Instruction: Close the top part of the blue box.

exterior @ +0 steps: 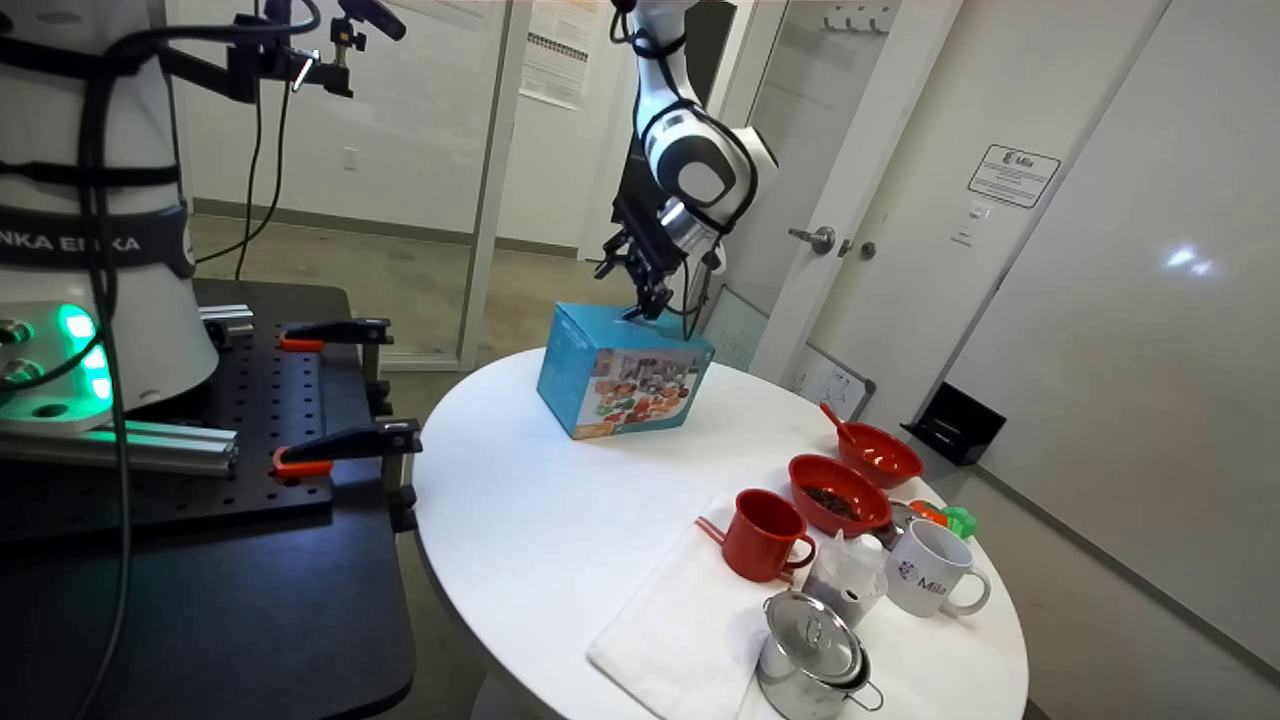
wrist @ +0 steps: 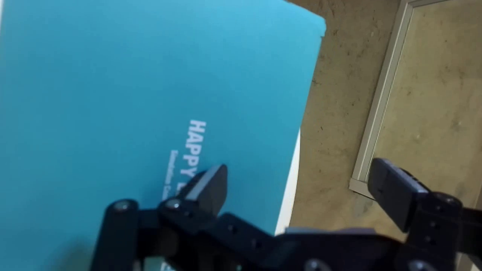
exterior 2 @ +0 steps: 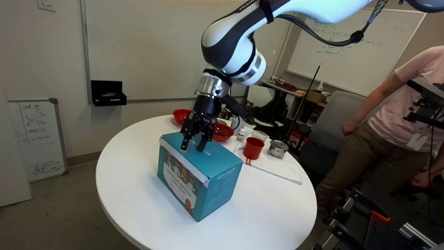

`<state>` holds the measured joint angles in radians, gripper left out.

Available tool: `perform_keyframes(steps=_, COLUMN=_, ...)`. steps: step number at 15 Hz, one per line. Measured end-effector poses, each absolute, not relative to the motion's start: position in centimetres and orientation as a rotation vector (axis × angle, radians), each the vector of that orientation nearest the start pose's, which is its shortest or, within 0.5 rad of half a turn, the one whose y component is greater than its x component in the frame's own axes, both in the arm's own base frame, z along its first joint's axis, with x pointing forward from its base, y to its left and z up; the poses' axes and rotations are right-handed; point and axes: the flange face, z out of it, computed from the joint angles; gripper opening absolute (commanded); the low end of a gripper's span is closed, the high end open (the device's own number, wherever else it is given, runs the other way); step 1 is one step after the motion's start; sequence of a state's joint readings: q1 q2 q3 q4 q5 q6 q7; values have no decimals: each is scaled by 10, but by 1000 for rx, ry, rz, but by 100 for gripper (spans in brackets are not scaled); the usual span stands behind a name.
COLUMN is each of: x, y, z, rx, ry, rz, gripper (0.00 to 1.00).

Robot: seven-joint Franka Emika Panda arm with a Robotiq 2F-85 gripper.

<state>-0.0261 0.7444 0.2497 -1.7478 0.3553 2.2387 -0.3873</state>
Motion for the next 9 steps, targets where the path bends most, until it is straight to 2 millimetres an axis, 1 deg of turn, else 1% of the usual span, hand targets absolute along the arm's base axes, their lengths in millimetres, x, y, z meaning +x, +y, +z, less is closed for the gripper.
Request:
perform_keyframes(steps=4, x=617, y=143, z=184, rx=-2723, ry=-329, rz=257, gripper=100)
perform_keyframes(steps=9, x=610, y=139, z=234, rx=-2873, ry=-90, rz=175, gripper=100)
